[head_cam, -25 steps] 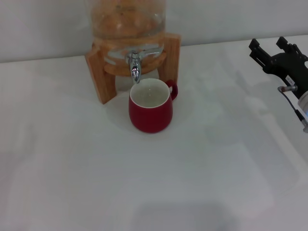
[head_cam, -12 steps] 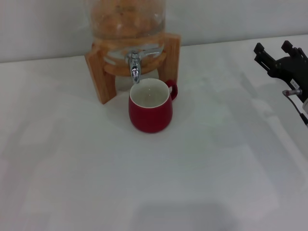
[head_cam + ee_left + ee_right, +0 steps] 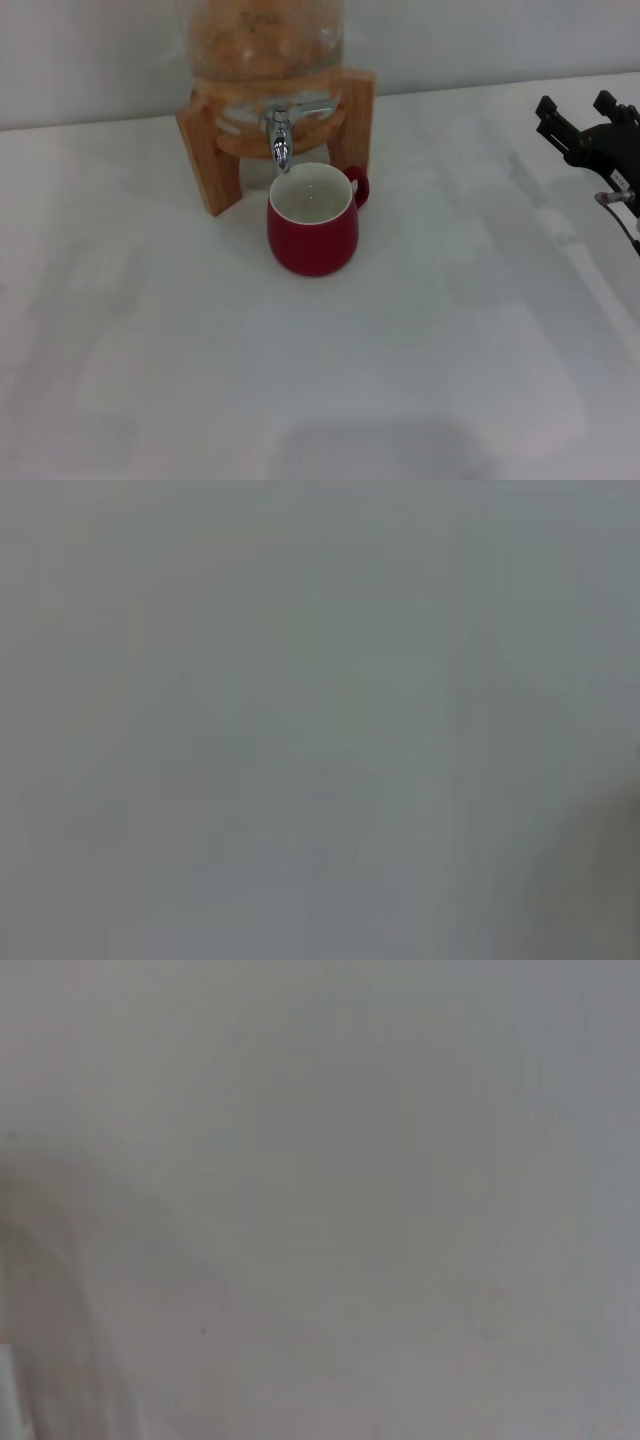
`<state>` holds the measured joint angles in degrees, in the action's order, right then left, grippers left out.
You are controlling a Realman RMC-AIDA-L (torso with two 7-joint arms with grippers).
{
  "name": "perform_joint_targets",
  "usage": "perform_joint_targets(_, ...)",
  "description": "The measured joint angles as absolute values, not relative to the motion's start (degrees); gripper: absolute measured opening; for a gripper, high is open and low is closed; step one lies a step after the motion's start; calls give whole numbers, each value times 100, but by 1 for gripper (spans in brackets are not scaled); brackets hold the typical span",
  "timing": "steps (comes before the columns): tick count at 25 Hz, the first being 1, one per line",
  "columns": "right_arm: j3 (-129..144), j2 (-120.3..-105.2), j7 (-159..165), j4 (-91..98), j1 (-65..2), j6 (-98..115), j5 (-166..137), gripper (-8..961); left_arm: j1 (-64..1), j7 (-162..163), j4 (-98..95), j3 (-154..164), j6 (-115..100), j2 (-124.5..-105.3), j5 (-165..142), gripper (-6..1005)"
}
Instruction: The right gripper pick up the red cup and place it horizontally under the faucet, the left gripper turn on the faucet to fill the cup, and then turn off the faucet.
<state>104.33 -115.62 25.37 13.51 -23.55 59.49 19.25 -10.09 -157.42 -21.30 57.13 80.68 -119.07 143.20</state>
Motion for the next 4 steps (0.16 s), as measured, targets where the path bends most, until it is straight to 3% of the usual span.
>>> perform_joint_targets(4,10405,-11563,2499,1351,-2340,5969,1925,858,-1130,-15716,-1974,5712,8066,-11926,14423,845)
